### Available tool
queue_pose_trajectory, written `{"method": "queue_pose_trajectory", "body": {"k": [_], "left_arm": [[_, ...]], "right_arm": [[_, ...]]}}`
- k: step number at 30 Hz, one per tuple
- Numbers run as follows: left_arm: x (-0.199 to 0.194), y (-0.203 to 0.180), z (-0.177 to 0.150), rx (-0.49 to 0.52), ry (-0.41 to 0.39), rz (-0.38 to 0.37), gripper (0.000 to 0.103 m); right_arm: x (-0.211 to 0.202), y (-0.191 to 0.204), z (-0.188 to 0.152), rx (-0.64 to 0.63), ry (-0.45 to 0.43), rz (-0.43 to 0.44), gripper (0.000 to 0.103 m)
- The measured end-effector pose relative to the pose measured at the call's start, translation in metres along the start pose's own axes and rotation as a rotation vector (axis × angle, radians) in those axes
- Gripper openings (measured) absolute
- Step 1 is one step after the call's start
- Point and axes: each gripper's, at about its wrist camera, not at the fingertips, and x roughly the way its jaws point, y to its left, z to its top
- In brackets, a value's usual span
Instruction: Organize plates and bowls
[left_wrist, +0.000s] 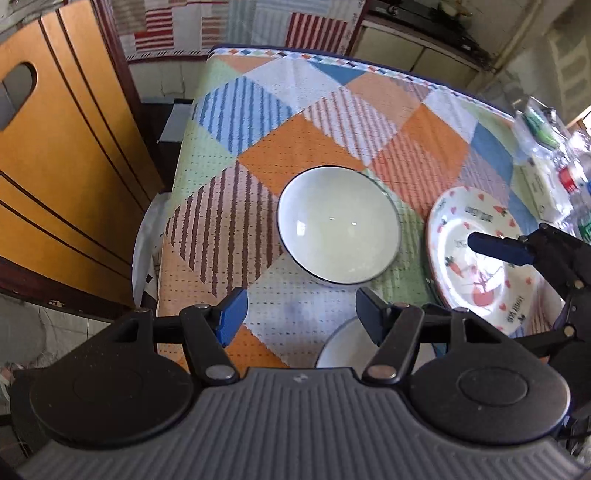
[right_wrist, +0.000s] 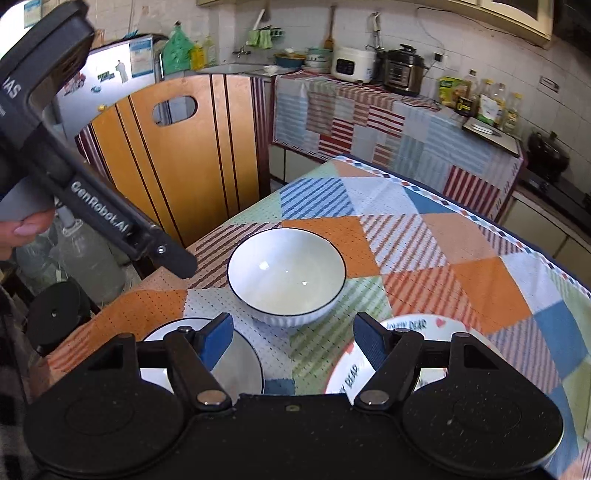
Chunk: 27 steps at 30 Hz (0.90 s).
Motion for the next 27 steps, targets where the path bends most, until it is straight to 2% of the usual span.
{"method": "queue_pose_trajectory", "body": {"k": [4,9,13,15,16,17,18,19,20,21,23,27], "left_arm": [[0.026,0.005,0.005,-0.023,0.008,0.015,0.064],[0.046,0.012,0.007,-0.083,0.016,-0.024,0.062],[0.056,0.017,0.005,-0.138,0.024,-0.060,0.055],[0.058,0.020,0.005,-0.176,0.033,-0.097,0.047],[0.060,0.022,0.006,-0.193,0.036,-0.114,0.038],[0.062,0.022,0.007,-0.209,0.041,-0.127,0.030],[0.064,0.022,0.008,-0.220,0.043,-0.134,0.026],[0.065,0.022,0.009,-0.230,0.041,-0.135,0.021],[0.066,0.022,0.010,-0.235,0.040,-0.123,0.019],[0.066,0.021,0.010,-0.234,0.042,-0.118,0.019],[0.066,0.018,0.011,-0.233,0.051,-0.110,0.019],[0.065,0.012,0.015,-0.218,0.062,-0.091,0.019]], "right_arm": [[0.024,-0.005,0.008,-0.004,0.030,0.030,0.076],[0.049,-0.016,0.010,0.048,0.073,-0.004,0.077],[0.059,-0.025,0.008,0.097,0.070,0.010,0.077],[0.063,-0.030,0.009,0.140,0.062,0.027,0.077],[0.066,-0.032,0.009,0.159,0.060,0.037,0.076],[0.069,-0.034,0.010,0.169,0.064,0.038,0.069],[0.072,-0.034,0.010,0.167,0.073,0.032,0.052],[0.078,-0.036,0.012,0.163,0.089,0.019,0.044],[0.081,-0.037,0.013,0.164,0.103,0.007,0.025],[0.082,-0.038,0.013,0.173,0.106,-0.006,0.021],[0.084,-0.045,0.017,0.209,0.111,0.000,0.019],[0.080,-0.047,0.023,0.201,0.101,0.005,0.017]]}}
